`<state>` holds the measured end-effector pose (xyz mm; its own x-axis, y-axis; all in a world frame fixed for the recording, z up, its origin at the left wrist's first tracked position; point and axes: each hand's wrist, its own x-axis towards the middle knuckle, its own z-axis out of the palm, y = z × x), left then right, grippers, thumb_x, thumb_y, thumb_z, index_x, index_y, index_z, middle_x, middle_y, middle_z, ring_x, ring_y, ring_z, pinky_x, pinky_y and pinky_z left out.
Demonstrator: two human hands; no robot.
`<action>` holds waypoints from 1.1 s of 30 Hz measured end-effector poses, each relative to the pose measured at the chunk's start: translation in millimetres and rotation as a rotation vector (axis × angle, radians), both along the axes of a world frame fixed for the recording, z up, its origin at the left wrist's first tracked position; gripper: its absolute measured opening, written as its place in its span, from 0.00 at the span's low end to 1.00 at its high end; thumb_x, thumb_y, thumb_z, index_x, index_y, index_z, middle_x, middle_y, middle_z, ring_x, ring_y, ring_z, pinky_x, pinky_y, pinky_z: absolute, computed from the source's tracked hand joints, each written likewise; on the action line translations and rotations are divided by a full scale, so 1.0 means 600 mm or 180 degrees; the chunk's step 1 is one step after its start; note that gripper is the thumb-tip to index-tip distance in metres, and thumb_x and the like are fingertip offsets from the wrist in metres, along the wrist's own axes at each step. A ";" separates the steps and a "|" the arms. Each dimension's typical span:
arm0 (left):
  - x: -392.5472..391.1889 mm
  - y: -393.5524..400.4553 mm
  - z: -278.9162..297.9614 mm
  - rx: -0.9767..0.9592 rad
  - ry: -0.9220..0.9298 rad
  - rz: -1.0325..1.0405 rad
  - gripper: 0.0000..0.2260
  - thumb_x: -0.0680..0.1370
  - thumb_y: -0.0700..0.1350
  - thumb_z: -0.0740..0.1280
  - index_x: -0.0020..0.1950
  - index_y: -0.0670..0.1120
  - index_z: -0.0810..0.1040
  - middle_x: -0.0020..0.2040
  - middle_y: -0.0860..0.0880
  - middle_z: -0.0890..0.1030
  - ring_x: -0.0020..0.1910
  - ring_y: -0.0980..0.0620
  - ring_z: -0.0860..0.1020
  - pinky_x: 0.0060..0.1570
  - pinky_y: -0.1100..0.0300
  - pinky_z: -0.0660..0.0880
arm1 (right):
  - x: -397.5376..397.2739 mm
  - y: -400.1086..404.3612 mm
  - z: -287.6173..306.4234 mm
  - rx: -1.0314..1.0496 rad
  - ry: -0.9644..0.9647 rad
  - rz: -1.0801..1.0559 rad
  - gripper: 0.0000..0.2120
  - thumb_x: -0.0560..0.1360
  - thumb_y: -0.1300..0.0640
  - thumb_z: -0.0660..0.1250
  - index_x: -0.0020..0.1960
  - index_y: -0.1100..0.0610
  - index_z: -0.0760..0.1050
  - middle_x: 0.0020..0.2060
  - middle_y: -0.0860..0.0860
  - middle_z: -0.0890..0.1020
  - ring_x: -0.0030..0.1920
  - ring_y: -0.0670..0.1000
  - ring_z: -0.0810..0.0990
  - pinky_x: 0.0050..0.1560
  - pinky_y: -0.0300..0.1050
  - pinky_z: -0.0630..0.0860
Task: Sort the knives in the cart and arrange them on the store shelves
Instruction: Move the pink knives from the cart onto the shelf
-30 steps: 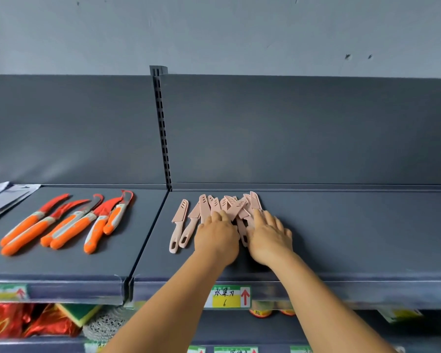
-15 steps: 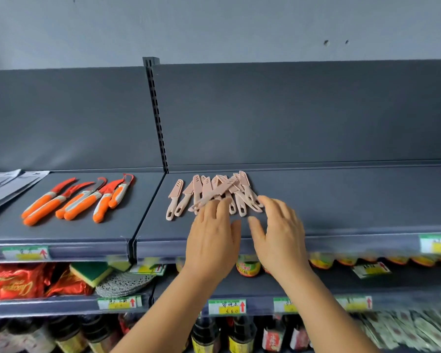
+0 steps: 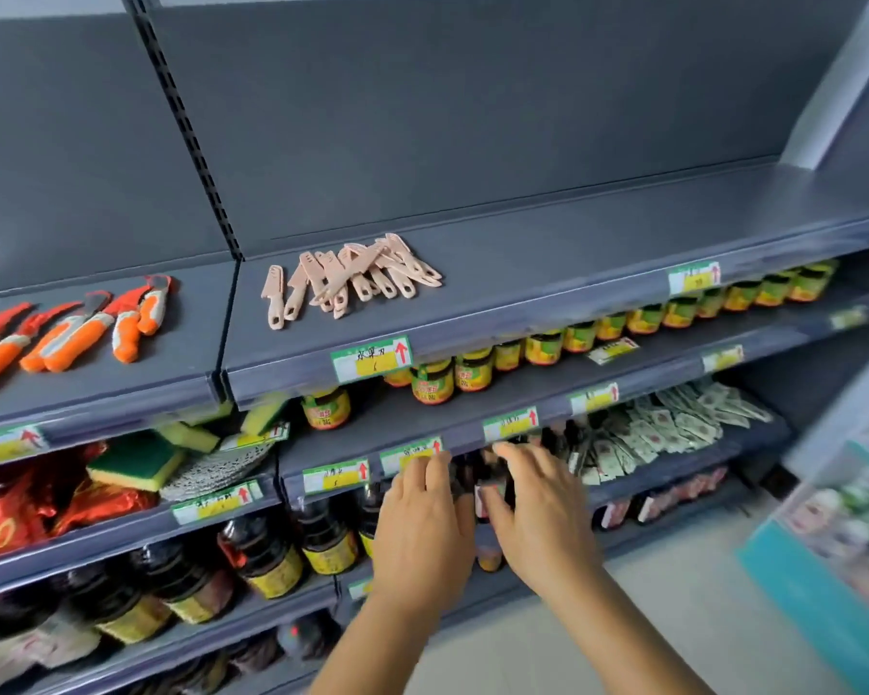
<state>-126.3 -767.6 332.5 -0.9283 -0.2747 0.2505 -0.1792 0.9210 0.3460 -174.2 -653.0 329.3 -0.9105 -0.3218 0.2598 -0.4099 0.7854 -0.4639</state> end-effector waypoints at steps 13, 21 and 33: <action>0.231 0.112 -0.080 0.0179 -0.0943 -0.1089 0.22 0.81 0.51 0.55 0.74 0.46 0.59 0.68 0.48 0.66 0.67 0.47 0.66 0.64 0.57 0.63 | 0.298 0.133 -0.096 0.0291 -0.0841 -0.1130 0.22 0.78 0.46 0.60 0.70 0.49 0.65 0.67 0.48 0.70 0.68 0.51 0.67 0.64 0.46 0.63; 0.303 0.243 -0.110 0.0166 -0.1293 -0.1924 0.23 0.81 0.51 0.55 0.76 0.48 0.57 0.72 0.48 0.63 0.71 0.48 0.63 0.69 0.56 0.59 | 0.409 0.264 -0.118 0.0324 -0.1048 -0.1857 0.21 0.78 0.46 0.60 0.70 0.49 0.65 0.67 0.48 0.71 0.67 0.50 0.68 0.65 0.46 0.64; 0.348 0.510 -0.153 -0.0272 -0.1532 -0.2845 0.23 0.81 0.50 0.56 0.75 0.47 0.58 0.71 0.48 0.65 0.69 0.48 0.65 0.68 0.57 0.61 | 0.514 0.518 -0.165 0.0041 -0.1430 -0.2828 0.20 0.78 0.48 0.60 0.70 0.47 0.67 0.66 0.48 0.71 0.67 0.52 0.68 0.67 0.48 0.61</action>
